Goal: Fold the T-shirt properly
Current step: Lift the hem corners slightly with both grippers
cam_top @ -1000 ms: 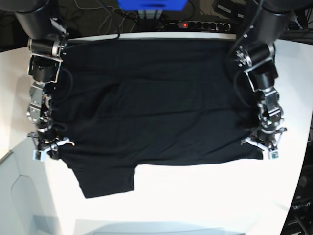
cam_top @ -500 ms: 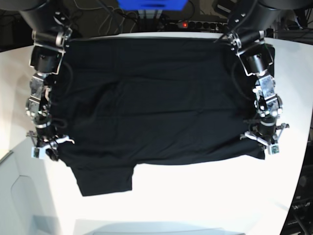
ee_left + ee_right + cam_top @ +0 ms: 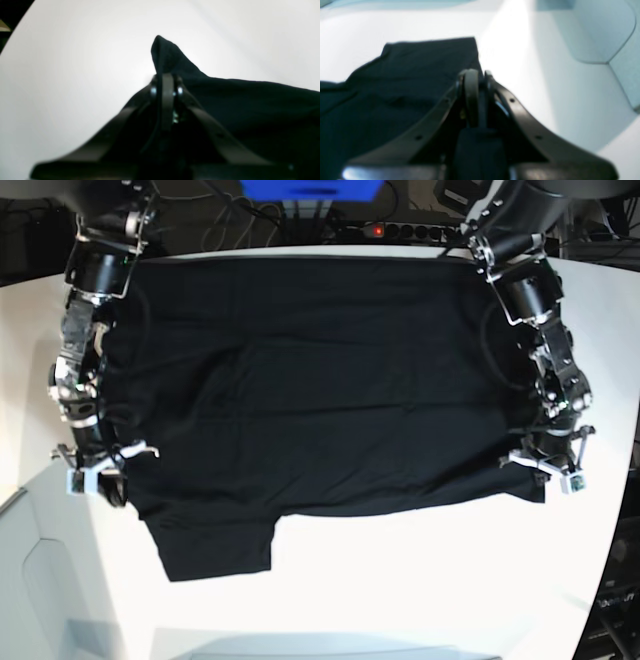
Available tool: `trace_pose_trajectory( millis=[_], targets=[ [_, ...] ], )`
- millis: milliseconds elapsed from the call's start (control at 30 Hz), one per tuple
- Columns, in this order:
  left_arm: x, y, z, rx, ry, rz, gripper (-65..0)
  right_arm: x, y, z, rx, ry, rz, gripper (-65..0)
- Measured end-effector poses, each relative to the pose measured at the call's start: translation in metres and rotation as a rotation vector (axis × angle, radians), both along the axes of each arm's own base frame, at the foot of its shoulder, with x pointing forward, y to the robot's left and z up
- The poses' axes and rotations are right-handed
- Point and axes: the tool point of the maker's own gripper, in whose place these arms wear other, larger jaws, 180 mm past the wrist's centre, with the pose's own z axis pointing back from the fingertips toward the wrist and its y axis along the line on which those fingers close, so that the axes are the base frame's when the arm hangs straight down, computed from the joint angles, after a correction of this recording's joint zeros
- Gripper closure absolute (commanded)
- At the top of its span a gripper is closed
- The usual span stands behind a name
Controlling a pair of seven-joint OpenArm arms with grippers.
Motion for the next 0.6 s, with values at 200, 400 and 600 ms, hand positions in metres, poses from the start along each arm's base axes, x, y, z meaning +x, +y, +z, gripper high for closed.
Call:
trace_pose_trajectory(
  millis=[200, 400, 600],
  targets=[
    [0.001, -0.001, 0.0, 0.001, 0.0, -0.003, 0.0, 0.006, -0.004, -0.022, 0.003, 0.101, -0.006, -10.2],
    [0.0, -0.001, -0.002, 0.001, 0.008, -0.004, 0.0, 0.034, -0.017, -0.019, 0.003, 0.2, -0.021, -31.8],
    [0.0, -0.002, -0.003, 0.001, 0.008, -0.005, 0.0, 0.049, -0.021, -0.054, 0.09, 0.326, -0.041, -33.9]
  ],
)
